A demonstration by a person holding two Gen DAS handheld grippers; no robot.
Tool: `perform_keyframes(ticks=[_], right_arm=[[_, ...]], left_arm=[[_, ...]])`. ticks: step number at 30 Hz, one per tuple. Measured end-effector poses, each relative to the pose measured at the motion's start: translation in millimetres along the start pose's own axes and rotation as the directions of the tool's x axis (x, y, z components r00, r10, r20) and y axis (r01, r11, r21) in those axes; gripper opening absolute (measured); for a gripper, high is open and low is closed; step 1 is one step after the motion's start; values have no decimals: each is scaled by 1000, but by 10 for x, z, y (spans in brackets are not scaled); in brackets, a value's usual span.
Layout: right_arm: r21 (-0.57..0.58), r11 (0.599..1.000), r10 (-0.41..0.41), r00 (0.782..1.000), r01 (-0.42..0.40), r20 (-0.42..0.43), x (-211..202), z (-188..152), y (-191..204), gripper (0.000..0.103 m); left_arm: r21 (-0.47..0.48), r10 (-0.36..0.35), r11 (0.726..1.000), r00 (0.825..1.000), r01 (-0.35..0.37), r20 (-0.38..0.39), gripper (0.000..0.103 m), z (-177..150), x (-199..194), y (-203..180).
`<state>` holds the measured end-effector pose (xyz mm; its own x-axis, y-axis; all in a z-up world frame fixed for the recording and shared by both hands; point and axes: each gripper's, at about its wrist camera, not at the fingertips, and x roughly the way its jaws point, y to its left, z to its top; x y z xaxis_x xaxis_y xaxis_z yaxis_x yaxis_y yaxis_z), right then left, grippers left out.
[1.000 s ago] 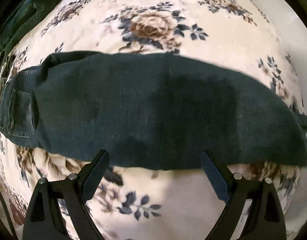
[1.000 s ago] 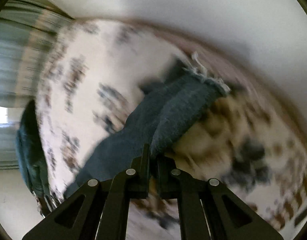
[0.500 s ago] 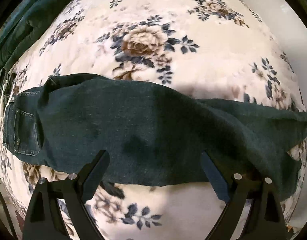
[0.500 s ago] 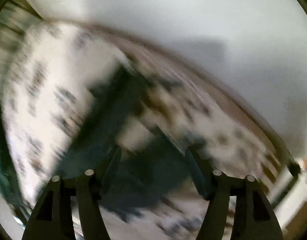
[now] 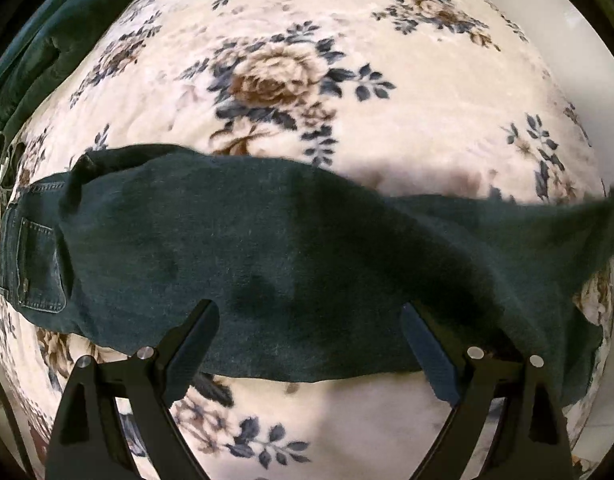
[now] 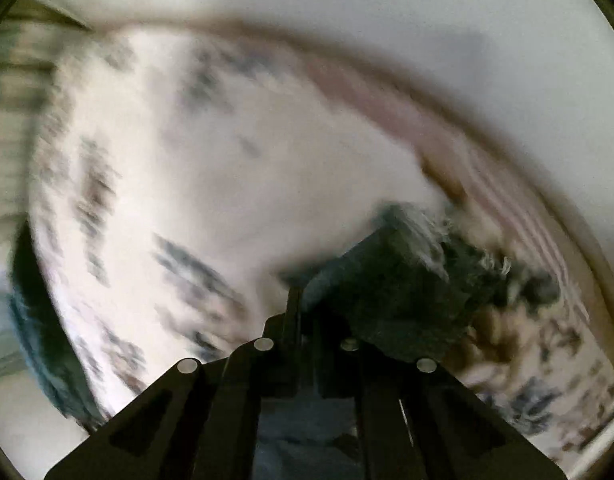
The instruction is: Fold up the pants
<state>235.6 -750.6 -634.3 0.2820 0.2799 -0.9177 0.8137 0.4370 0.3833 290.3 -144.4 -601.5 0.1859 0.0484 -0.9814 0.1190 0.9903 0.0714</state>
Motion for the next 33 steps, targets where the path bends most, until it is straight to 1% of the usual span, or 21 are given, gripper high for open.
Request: perform_keyframes(ticks=[1, 2, 5, 6, 7, 9, 11, 13, 15, 18, 19, 20, 21, 22, 23, 24, 26, 28, 29, 31, 33], right_arm=[[13, 998, 56, 998, -56, 24, 5, 75, 46, 5], [16, 997, 69, 998, -69, 4, 89, 130, 62, 5], [-29, 995, 86, 985, -92, -148, 498, 232, 135, 13], [-71, 992, 94, 981, -107, -171, 510, 214, 197, 25], [-123, 984, 109, 981, -130, -160, 427, 157, 255, 51], [-219, 968, 108, 990, -126, -93, 87, -52, 287, 80], [-256, 965, 54, 998, -57, -21, -239, -323, 124, 80], [-233, 972, -39, 999, 36, -9, -367, -608, -202, 80], [-166, 970, -191, 980, 180, -58, -306, -886, -702, 80], [-65, 961, -274, 951, 268, -140, -56, -1218, -1422, 80], [-48, 961, -276, 946, 272, -168, 57, -1296, -1579, 80], [-21, 969, -245, 951, 245, -191, 165, -1355, -1696, 79], [-18, 974, -225, 959, 226, -173, 190, -1382, -1704, 73], [-51, 973, -231, 963, 226, -139, 173, -1407, -1635, 53], [-114, 962, -262, 959, 250, -108, 117, -1432, -1506, 37], [-162, 950, -281, 957, 266, -76, 50, -1448, -1370, 3], [-213, 951, -225, 974, 226, 29, -317, -1427, -1080, 4], [-263, 943, -172, 975, 205, 143, -735, -1349, -776, 4], [-298, 936, -127, 969, 188, 211, -988, -1286, -588, 4], [-369, 905, -99, 947, 213, 306, -1317, -1088, -257, 4], [-428, 867, -92, 926, 256, 366, -1441, -829, 37, 4]], left_arm=[[-7, -2, 1000, 1000, 2, -7, 93, 4, 20, 15], [-15, -1, 1000, 1000, 1, -13, 93, 6, 41, 32], [-32, -6, 999, 1000, 5, -12, 93, 16, 28, 85], [-33, -7, 999, 1000, 7, -4, 93, 15, 2, 101], [-29, -3, 1000, 1000, 3, 7, 93, 9, -23, 110], [-21, 3, 1000, 1000, -3, 19, 93, -9, -50, 113], [-23, -4, 1000, 1000, 5, 18, 93, -40, -54, 119], [-26, -14, 1000, 1000, 14, 7, 93, -98, -41, 108], [-18, -16, 1000, 1000, 15, -4, 93, -160, -27, 88], [-3, -14, 1000, 1000, 14, -23, 93, -252, 13, 55], [3, -13, 1000, 1000, 13, -27, 93, -272, 24, 49], [12, -7, 1000, 999, 8, -33, 93, -300, 37, 45], [16, -4, 1000, 999, 5, -33, 93, -314, 37, 48], [18, 0, 1000, 1000, 0, -30, 93, -327, 31, 59], [18, 3, 1000, 1000, -2, -27, 93, -333, 24, 68], [18, 6, 1000, 1000, -6, -23, 93, -339, 12, 86], [12, 12, 1000, 1000, -12, -18, 93, -342, -14, 129], [3, 13, 1000, 1000, -13, -14, 93, -341, -34, 162], [-2, 14, 1000, 1000, -14, -12, 93, -336, -43, 176], [-17, 8, 1000, 1000, -8, -14, 93, -327, -51, 195], [-40, -6, 999, 1000, 5, -15, 93, -320, -64, 217]])
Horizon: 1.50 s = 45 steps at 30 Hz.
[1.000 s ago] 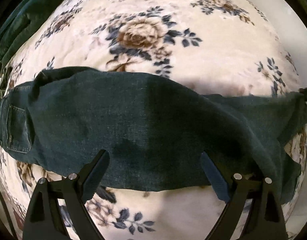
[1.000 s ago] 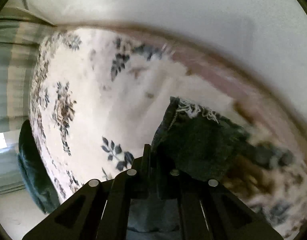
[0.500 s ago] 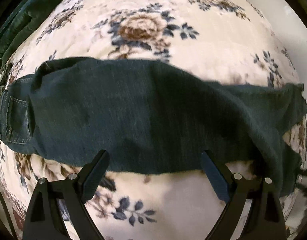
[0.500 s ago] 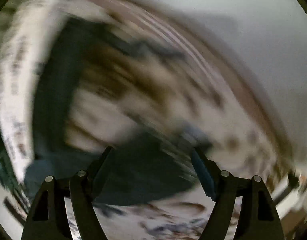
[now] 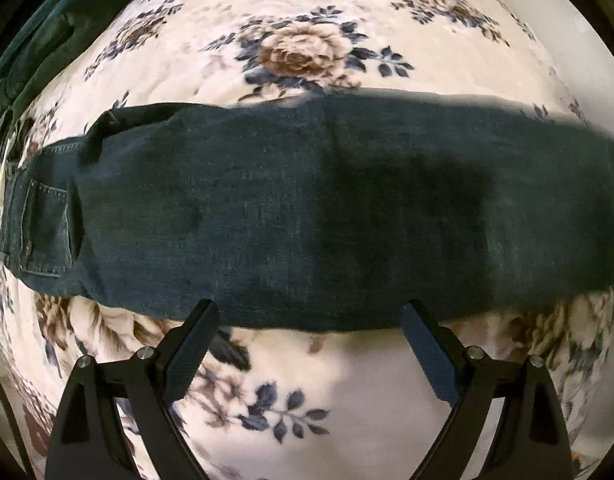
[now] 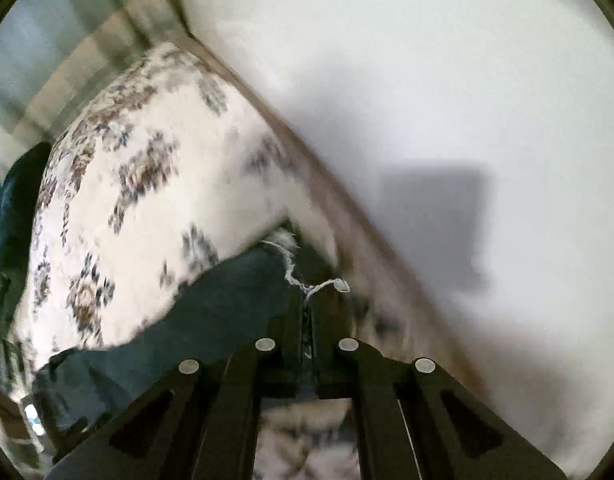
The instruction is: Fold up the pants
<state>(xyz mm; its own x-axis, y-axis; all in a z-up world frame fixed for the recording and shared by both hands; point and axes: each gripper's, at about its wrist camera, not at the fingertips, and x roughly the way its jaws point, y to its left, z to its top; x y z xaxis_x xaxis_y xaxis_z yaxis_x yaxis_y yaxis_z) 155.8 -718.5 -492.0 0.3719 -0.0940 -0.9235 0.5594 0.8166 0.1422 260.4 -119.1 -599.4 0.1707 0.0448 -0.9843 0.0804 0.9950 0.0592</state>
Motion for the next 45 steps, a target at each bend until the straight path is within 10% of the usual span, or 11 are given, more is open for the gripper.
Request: perform_keyframes(ticks=[4, 8, 13, 20, 21, 24, 29, 32, 36, 39, 45], right_arm=[[-112, 987, -117, 993, 119, 26, 293, 499, 174, 3], [-38, 992, -129, 956, 123, -265, 1067, 578, -144, 6], [287, 954, 177, 931, -83, -319, 1303, 15, -386, 72], [674, 710, 460, 860, -205, -222, 2157, -664, -221, 73], [653, 730, 431, 878, -202, -210, 2155, -648, -139, 73], [477, 865, 289, 931, -155, -224, 1969, -517, 198, 14], [486, 859, 227, 971, -163, -75, 1108, -568, -47, 8], [575, 815, 218, 958, -75, -184, 1281, -889, -359, 8], [665, 747, 298, 907, -26, -299, 1713, -1215, -550, 25], [676, 736, 317, 902, -38, -293, 1418, -1277, -507, 65], [132, 987, 125, 953, -92, -274, 530, -1156, 933, 87]], left_arm=[[-23, -18, 1000, 1000, 18, 2, 93, 9, -28, -31], [-39, -27, 999, 1000, 27, 7, 93, -16, -44, -99], [-64, -17, 998, 999, 19, 27, 93, -54, -15, -121], [-144, 55, 988, 997, -47, 51, 93, -78, 95, 53], [-159, 60, 986, 997, -51, 49, 93, -81, 104, 96], [-195, 74, 979, 996, -65, 43, 93, -94, 117, 214], [-209, 81, 975, 995, -69, 52, 93, -117, 67, 355], [-229, 76, 971, 996, -64, 48, 93, -116, 61, 447], [-254, 78, 965, 995, -60, 61, 93, -125, -30, 625], [-253, 91, 965, 992, -67, 87, 93, -117, -227, 807], [-169, 180, 974, 964, -148, 195, 93, 80, -831, 1429]])
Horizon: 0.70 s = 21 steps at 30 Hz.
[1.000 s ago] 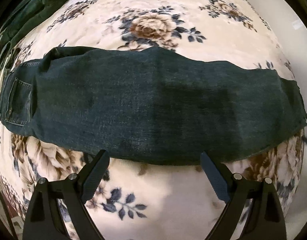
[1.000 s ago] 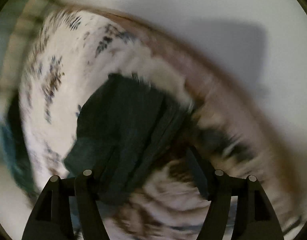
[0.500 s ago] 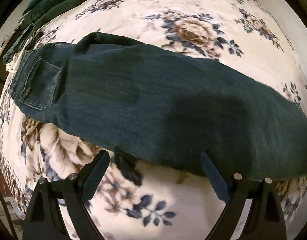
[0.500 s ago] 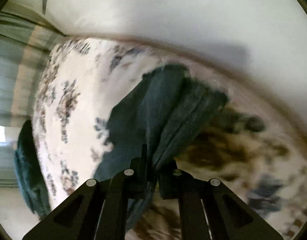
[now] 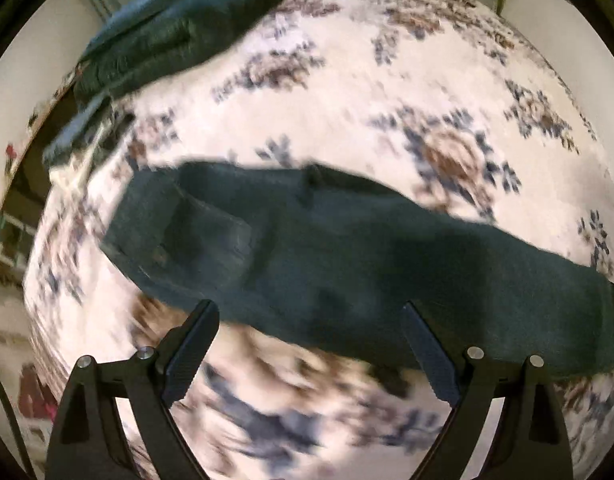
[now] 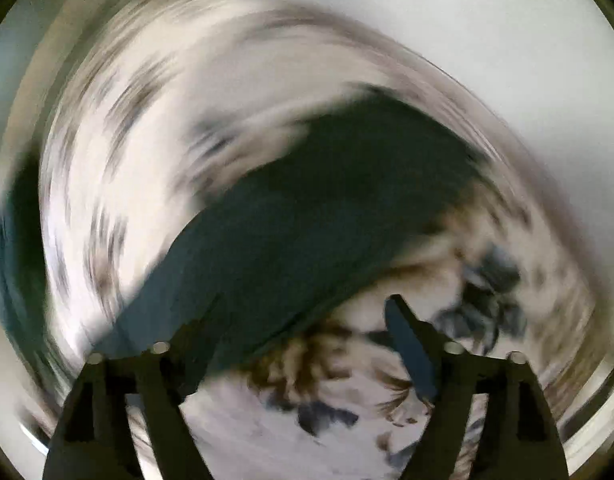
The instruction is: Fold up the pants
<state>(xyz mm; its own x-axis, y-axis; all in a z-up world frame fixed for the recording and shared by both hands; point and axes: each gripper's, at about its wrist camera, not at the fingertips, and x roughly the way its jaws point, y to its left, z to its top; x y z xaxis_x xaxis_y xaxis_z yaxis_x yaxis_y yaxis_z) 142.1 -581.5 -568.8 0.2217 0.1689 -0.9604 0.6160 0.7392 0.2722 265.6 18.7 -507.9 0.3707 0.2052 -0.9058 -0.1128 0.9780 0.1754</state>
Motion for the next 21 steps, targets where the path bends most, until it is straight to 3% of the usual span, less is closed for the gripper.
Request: perform_keyframes(ticks=[1, 4, 6, 7, 10, 13, 17, 18, 19, 20, 21], right_arm=[[-102, 995, 19, 1000, -20, -15, 22, -63, 356, 87], [-311, 941, 85, 981, -137, -173, 396, -268, 1517, 87], [-392, 909, 59, 974, -144, -219, 630, -347, 2032, 86], [-454, 876, 52, 969, -160, -242, 829, -366, 2443, 79], [-572, 802, 13, 963, -172, -271, 1298, -351, 3263, 73], [-625, 762, -39, 953, -166, -300, 1610, -356, 3759, 73], [-655, 739, -149, 910, -157, -386, 2138, -454, 4125, 71], [-672, 727, -178, 907, -140, -381, 2217, -494, 4154, 58], [-691, 712, -194, 911, -124, -364, 2260, -539, 4173, 34], [-697, 708, -199, 914, -116, -354, 2249, -579, 4168, 23], [-699, 711, -199, 930, -79, -308, 2157, -591, 4160, 10]], left_arm=[[-4, -15, 1000, 1000, 15, 5, 93, 73, -11, 154], [-59, -29, 998, 999, 30, 17, 93, 347, 85, 765], [-103, 20, 995, 1000, -18, 21, 93, 549, 232, 1214], [-115, 32, 993, 999, -30, 15, 93, 625, 316, 1372], [-138, 38, 989, 996, -48, -76, 93, 895, 720, 1832], [-172, -32, 985, 986, 3, -166, 93, 1035, 1168, 2145], [-220, -157, 970, 954, 101, -256, 93, 1090, 1676, 2281], [-231, -213, 961, 939, 151, -270, 93, 1090, 1778, 2257], [-237, -242, 955, 928, 177, -282, 93, 1093, 1833, 2233], [-241, -272, 949, 917, 204, -292, 93, 1082, 1898, 2201], [-238, -284, 947, 913, 218, -293, 93, 1086, 1902, 2166]])
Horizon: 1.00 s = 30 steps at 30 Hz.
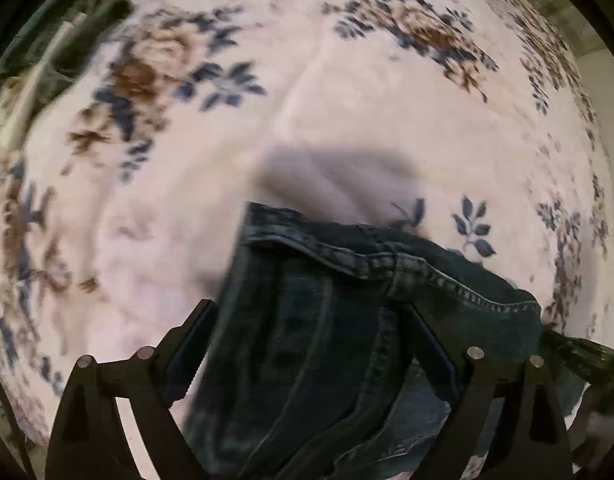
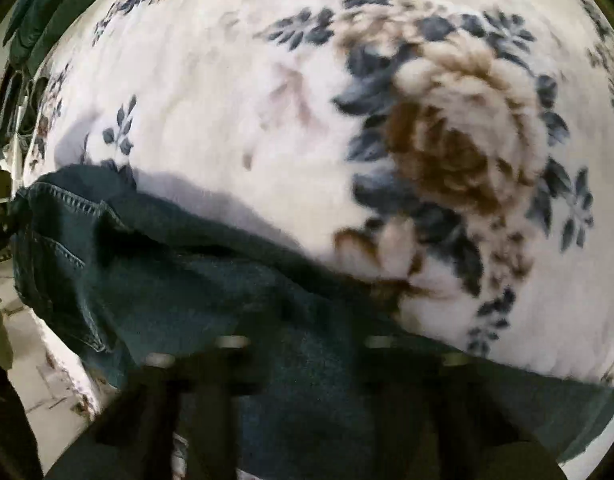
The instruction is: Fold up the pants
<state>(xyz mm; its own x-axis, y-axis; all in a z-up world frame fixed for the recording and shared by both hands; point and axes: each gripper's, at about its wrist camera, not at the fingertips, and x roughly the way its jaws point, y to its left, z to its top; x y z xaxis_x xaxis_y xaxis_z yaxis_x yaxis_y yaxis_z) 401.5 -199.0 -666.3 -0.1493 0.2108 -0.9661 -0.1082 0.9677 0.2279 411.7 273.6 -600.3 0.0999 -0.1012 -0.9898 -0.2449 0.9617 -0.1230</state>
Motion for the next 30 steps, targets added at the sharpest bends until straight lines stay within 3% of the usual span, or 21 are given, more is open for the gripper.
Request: perform_keyframes(ticks=[2, 4, 5, 6, 7, 10, 11, 13, 15, 20, 25, 30], right_arm=[[36, 999, -44, 994, 41, 104, -237, -95, -25, 3], [81, 990, -130, 983, 120, 131, -344, -168, -119, 1], [126, 990, -74, 994, 63, 80, -283, -189, -238, 1], [179, 984, -8, 998, -2, 57, -240, -209, -331, 1], [223, 973, 55, 997, -67, 58, -234, -233, -407, 2], [227, 960, 150, 985, -165, 82, -301, -148, -341, 7], [218, 949, 212, 973, -228, 95, -316, -57, -259, 11], [190, 943, 257, 961, -273, 106, -326, 96, -81, 43], [129, 959, 243, 966, -253, 90, -263, 257, 133, 52], [-28, 988, 154, 988, -153, 22, -121, 352, 423, 52], [-121, 985, 125, 992, -122, 18, -167, 210, 438, 52], [-274, 946, 195, 979, -174, 53, -315, 44, 647, 52]], left_arm=[[29, 1, 1000, 1000, -1, 0, 93, -14, 35, -50], [51, -11, 999, 1000, 11, 3, 90, -8, 48, -70], [58, -26, 998, 1000, 25, 13, 84, -19, 42, -77], [64, -48, 997, 999, 46, 18, 62, -14, 36, -85], [72, -73, 995, 997, 71, 16, 47, -16, 34, -96], [117, -70, 991, 995, 62, 66, 28, -109, -86, -177], [120, -63, 991, 994, 52, 92, 27, -137, -151, -164], [100, -86, 992, 987, 73, 137, 24, -206, -279, -72], [51, -118, 992, 980, 111, 163, 24, -300, -369, 76], [-21, -152, 987, 977, 157, 149, 24, -332, -297, 255], [-2, -158, 987, 975, 160, 157, 24, -309, -329, 196], [21, -154, 988, 975, 153, 159, 24, -214, -362, 161]])
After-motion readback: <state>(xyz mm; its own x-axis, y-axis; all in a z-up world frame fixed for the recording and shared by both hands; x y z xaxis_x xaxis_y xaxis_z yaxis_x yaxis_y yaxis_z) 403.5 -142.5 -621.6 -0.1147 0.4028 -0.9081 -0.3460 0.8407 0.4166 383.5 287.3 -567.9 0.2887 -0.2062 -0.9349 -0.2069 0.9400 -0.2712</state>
